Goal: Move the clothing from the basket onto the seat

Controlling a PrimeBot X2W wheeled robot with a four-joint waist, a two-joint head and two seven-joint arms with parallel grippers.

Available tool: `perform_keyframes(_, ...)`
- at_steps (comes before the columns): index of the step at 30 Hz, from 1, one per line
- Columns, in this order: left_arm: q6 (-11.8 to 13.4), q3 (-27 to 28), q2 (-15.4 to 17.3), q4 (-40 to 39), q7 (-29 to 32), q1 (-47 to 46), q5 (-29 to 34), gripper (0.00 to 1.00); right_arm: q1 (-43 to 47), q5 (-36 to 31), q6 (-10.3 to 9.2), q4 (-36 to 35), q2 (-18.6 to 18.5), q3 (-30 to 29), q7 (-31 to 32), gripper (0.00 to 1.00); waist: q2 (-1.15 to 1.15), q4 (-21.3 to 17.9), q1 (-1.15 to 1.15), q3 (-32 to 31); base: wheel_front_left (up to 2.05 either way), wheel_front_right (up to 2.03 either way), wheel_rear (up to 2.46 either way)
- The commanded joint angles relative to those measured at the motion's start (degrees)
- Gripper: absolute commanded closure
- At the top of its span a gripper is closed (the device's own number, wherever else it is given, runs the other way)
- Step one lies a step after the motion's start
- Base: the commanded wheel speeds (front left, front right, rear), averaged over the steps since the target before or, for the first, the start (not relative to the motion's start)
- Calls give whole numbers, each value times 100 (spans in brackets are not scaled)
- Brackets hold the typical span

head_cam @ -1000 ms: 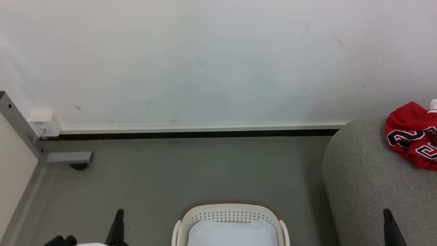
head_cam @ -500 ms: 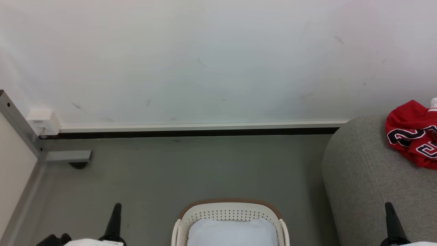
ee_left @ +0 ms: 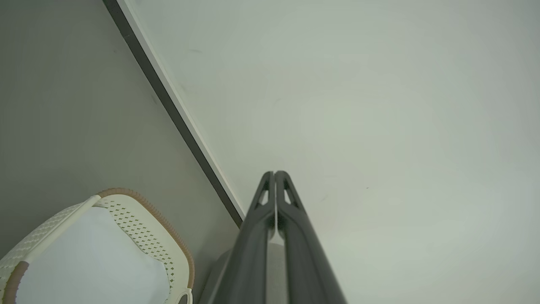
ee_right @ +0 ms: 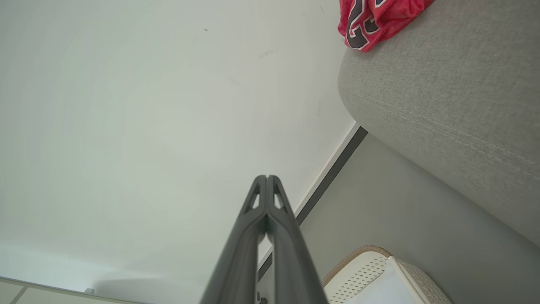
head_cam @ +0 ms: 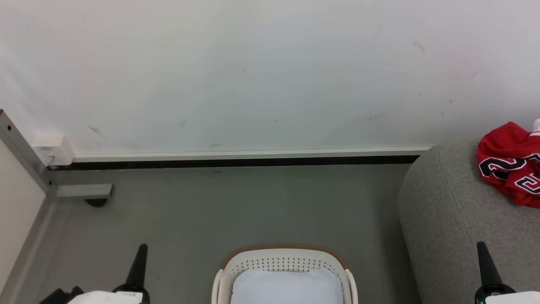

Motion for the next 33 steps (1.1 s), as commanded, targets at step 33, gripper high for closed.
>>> perform_keyframes(33,-144,251,47,-192,411,-194,-1586,100,-306,1707,-12,-123,-69,-94,422,100,0,-12,0,92,0,0,0)
